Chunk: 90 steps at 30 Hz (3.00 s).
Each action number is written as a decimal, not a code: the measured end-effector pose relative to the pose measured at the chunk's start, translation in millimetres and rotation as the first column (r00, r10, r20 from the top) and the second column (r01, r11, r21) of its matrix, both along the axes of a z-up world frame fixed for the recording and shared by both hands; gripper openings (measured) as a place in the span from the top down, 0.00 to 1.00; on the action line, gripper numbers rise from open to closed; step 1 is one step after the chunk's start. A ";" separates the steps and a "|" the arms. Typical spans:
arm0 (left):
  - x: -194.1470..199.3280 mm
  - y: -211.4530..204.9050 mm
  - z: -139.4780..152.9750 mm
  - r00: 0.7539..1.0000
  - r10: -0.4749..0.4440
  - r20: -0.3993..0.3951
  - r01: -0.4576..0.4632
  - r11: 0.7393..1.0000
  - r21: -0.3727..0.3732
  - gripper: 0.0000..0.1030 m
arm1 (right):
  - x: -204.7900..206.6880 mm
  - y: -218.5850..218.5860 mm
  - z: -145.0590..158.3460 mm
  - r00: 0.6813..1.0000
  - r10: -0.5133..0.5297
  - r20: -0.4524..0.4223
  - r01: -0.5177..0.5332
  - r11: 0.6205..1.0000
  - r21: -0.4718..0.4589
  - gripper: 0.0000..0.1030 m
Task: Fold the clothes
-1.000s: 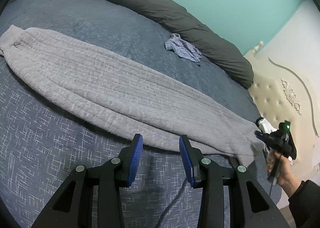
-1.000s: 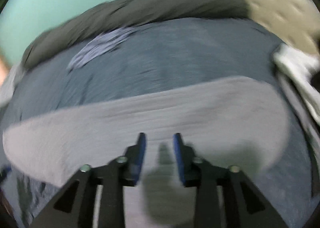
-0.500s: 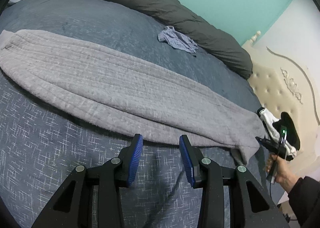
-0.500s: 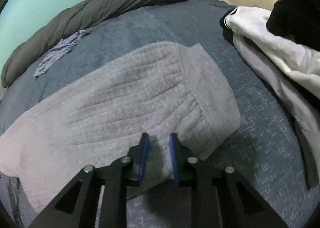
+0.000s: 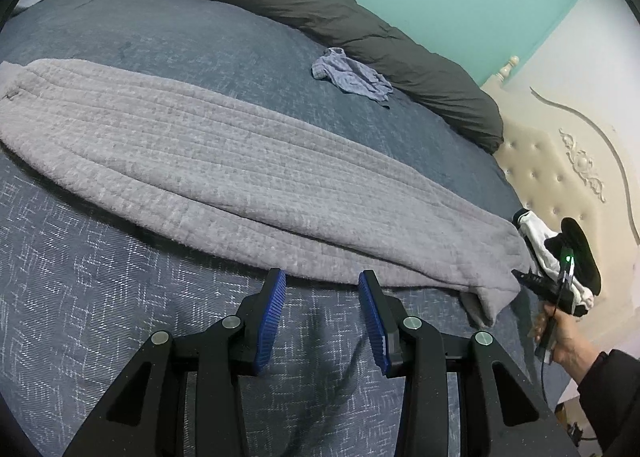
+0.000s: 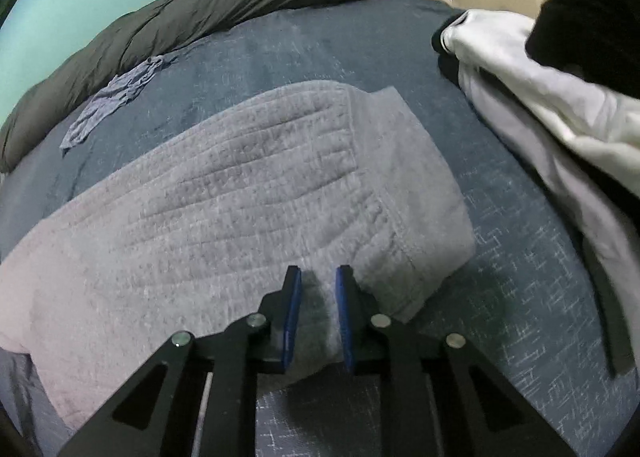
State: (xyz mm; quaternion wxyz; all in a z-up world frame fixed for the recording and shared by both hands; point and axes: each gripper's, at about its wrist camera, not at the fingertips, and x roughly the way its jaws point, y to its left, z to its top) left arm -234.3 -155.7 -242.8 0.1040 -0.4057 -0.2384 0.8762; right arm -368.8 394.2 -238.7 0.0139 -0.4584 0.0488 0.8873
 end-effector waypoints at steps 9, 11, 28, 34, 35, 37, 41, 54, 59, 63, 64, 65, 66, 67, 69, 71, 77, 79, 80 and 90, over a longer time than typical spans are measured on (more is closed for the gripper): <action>3.2 -1.1 0.4 1.000 0.000 0.001 0.000 1.000 0.006 0.60 | 64.6 -49.7 39.4 0.986 0.036 -0.164 -0.053 0.994 -0.099 0.85; 5.2 -3.3 1.4 1.000 0.002 -0.002 -0.002 1.000 -0.006 0.60 | 78.3 -68.6 35.9 0.986 0.058 -0.160 -0.081 0.986 -0.143 0.84; 17.4 -106.3 -5.4 0.969 0.240 0.057 -0.238 0.970 -0.045 0.60 | 128.0 -178.8 27.6 0.927 0.300 -0.223 -0.360 0.879 -0.313 0.82; 3.5 -161.6 -0.3 0.939 0.334 0.087 -0.325 0.940 -0.106 0.59 | 127.8 -185.2 19.2 0.921 0.318 -0.224 -0.380 0.856 -0.351 0.82; 0.1 -169.6 0.1 0.933 0.348 0.094 -0.336 0.933 -0.125 0.56 | 126.5 -185.1 16.7 0.924 0.315 -0.217 -0.376 0.849 -0.370 0.82; -5.8 -185.7 -0.7 0.922 0.371 0.109 -0.353 0.923 -0.149 0.44 | 125.6 -186.0 14.5 0.925 0.313 -0.214 -0.374 0.847 -0.378 0.82; -15.3 -216.3 -6.0 0.901 0.413 0.133 -0.393 0.907 -0.154 0.43 | 125.1 -189.4 11.6 0.923 0.319 -0.213 -0.379 0.843 -0.381 0.82; -52.3 -286.9 -26.9 0.843 0.515 0.155 -0.511 0.857 -0.065 0.42 | 122.2 -193.0 1.5 0.922 0.336 -0.190 -0.385 0.846 -0.370 0.82; -60.0 -296.8 -28.5 0.841 0.522 0.143 -0.524 0.851 -0.024 0.42 | 122.2 -195.5 -2.4 0.920 0.347 -0.183 -0.391 0.845 -0.365 0.82; -69.1 -297.0 -31.2 0.843 0.522 0.128 -0.524 0.851 -0.017 0.43 | 122.6 -195.3 -2.8 0.921 0.345 -0.180 -0.388 0.847 -0.363 0.82; -70.7 -295.3 -31.0 0.845 0.521 0.123 -0.523 0.852 -0.019 0.43 | 122.5 -195.1 -3.2 0.921 0.346 -0.180 -0.389 0.847 -0.364 0.82; -72.1 -293.5 -30.4 0.847 0.519 0.117 -0.520 0.854 -0.022 0.43 | 122.4 -195.0 -3.6 0.921 0.346 -0.179 -0.389 0.846 -0.364 0.82; -73.5 -291.7 -29.8 0.849 0.517 0.112 -0.518 0.855 -0.026 0.46 | 122.4 -194.4 -4.2 0.921 0.346 -0.178 -0.388 0.846 -0.365 0.82; -74.8 -290.1 -29.1 0.851 0.515 0.106 -0.515 0.857 -0.030 0.53 | 122.4 -193.6 -4.5 0.922 0.345 -0.177 -0.387 0.846 -0.367 0.82; -73.8 -288.9 -25.8 0.855 0.510 0.090 -0.509 0.860 -0.038 0.60 | 122.4 -191.8 -4.8 0.923 0.341 -0.176 -0.383 0.846 -0.370 0.82; -73.2 -287.1 -21.6 0.861 0.503 0.074 -0.502 0.864 -0.041 0.66 | 122.4 -190.0 -4.5 0.924 0.338 -0.177 -0.381 0.846 -0.374 0.82; -79.2 -279.0 0.8 0.879 0.477 0.027 -0.475 0.878 -0.060 0.74 | 122.7 -187.5 -3.1 0.925 0.332 -0.183 -0.378 0.844 -0.381 0.82; -79.6 -273.1 13.4 0.886 0.464 0.007 -0.463 0.884 -0.065 0.75 | 122.3 -186.3 -2.9 0.926 0.328 -0.185 -0.376 0.843 -0.386 0.82; -79.6 -269.7 20.0 0.890 0.457 -0.002 -0.456 0.887 -0.068 0.76 | 122.2 -185.6 -2.8 0.927 0.325 -0.186 -0.374 0.842 -0.388 0.82; -78.5 -212.8 92.5 0.932 0.352 -0.084 -0.360 0.926 -0.114 0.79 | 120.7 -159.2 5.8 0.941 0.270 -0.206 -0.334 0.846 -0.415 0.82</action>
